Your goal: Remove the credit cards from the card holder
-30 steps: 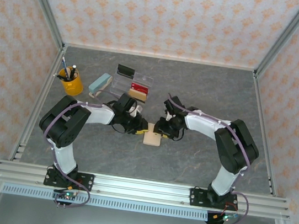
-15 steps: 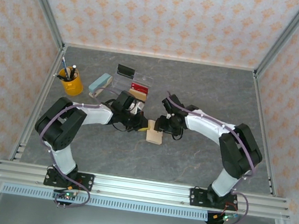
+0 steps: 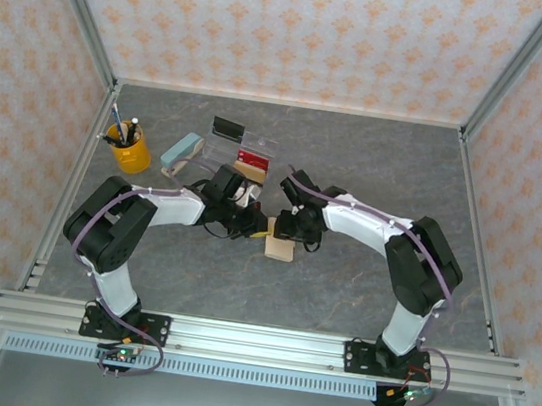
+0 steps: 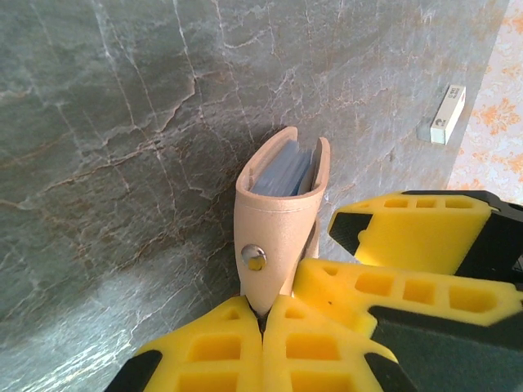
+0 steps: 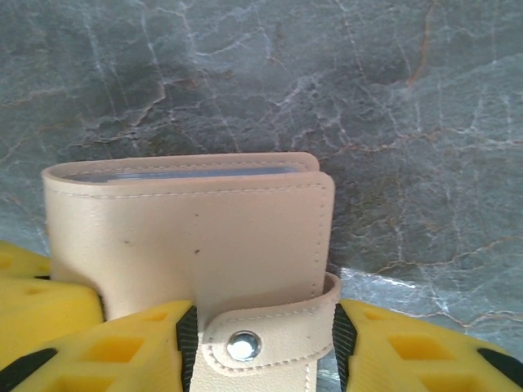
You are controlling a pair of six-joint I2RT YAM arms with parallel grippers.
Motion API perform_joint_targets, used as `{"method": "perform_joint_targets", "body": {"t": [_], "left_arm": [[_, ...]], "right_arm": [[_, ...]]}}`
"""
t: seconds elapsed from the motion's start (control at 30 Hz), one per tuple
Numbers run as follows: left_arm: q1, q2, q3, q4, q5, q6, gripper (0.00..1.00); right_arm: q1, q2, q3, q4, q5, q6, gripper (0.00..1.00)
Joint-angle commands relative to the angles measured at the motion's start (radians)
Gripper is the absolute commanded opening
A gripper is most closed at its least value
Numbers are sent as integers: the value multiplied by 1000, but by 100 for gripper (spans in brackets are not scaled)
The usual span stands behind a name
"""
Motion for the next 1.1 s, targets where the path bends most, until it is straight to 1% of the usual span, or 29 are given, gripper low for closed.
{"method": "perform_joint_targets", "body": {"t": [0.0, 0.13, 0.33, 0.47, 0.57, 0.63, 0.7, 0.73, 0.77, 0.8, 0.87, 0.97, 1.07], "left_arm": [[3, -20, 33, -35, -13, 26, 0], [5, -20, 37, -70, -37, 41, 0], [18, -27, 30, -112, -85, 41, 0], [23, -25, 24, -119, -96, 42, 0], [23, -25, 25, -125, -104, 38, 0], [23, -24, 31, -131, -103, 26, 0], [23, -24, 54, -185, -130, 38, 0], [24, -25, 65, -210, -144, 46, 8], [23, -25, 77, -240, -158, 56, 19], [23, -25, 89, -262, -166, 64, 27], [23, -24, 117, -307, -178, 76, 49], [26, -20, 178, -401, -197, 113, 68], [28, -20, 232, -474, -223, 141, 81]], "right_arm": [[5, 33, 16, -80, 88, 7, 48], [5, 35, 22, -111, 125, 17, 46], [-1, 13, 12, -197, 240, 71, 39], [-10, -10, -16, -210, 276, 101, 36], [-11, -35, -22, -204, 281, 109, 35], [-11, -47, -27, -182, 254, 101, 35], [-11, -57, -36, -146, 207, 91, 36], [-11, -57, -38, -126, 181, 83, 36], [-11, -60, -44, -97, 145, 76, 37], [-11, -63, -49, -72, 126, 77, 37], [-14, -64, -60, -17, 86, 81, 37], [-14, -55, -65, 30, 68, 95, 36], [-18, -45, -76, 71, 54, 102, 34]]}}
